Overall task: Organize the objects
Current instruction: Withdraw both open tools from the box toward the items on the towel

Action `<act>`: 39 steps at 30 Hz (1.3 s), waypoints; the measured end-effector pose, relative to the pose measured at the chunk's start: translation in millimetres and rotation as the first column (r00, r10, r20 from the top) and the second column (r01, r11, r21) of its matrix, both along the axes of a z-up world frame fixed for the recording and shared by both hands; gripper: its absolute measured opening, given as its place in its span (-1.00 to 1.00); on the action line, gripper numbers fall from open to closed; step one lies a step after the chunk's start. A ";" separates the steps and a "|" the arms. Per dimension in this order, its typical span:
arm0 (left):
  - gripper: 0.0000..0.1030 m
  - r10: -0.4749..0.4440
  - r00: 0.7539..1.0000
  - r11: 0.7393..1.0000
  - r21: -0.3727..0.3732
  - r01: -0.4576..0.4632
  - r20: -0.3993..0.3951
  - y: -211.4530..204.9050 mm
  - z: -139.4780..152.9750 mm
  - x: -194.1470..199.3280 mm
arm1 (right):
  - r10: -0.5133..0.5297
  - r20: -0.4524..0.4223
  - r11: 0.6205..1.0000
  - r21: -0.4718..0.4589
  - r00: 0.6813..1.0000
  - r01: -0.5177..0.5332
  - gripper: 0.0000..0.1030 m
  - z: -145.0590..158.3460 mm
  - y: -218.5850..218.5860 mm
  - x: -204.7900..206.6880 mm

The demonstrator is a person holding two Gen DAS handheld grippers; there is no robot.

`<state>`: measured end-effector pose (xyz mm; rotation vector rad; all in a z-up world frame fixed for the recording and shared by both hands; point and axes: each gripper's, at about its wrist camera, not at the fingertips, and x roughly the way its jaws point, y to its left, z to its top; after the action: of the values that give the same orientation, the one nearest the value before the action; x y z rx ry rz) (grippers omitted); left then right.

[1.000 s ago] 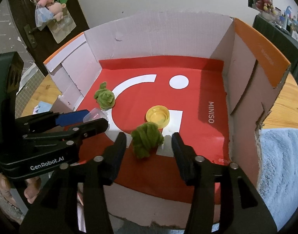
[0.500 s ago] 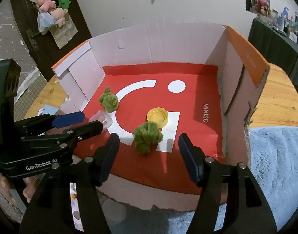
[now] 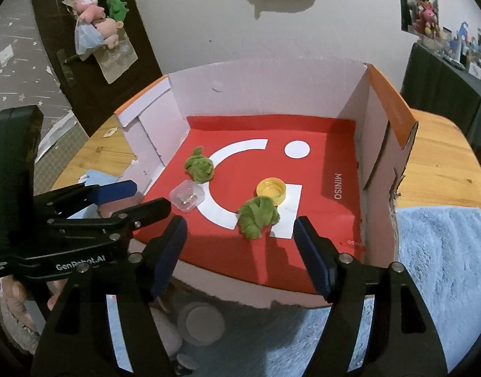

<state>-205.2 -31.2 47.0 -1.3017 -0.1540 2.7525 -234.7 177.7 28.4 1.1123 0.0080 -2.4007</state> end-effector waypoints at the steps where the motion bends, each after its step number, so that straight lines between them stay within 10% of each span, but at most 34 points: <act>1: 0.42 0.001 1.000 1.000 -0.003 -0.001 -0.005 -0.3 0.6 1.8 | 0.001 -0.002 1.000 -0.003 1.000 -0.001 0.39 0.8 -0.1 1.6; 20: 0.73 0.007 0.999 0.999 -0.032 -0.008 -0.047 -2.2 7.5 23.2 | -0.006 -0.024 0.999 -0.041 1.000 0.005 0.90 7.4 6.8 19.4; 39: 0.96 0.037 0.998 0.999 -0.030 -0.038 -0.049 -6.1 4.6 42.5 | -0.009 -0.059 0.998 -0.057 0.998 0.006 0.91 14.5 11.6 43.4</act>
<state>-162.8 -37.3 51.6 -1.2503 -0.1340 2.8259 -191.3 189.3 42.9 1.0173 -0.0440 -2.4246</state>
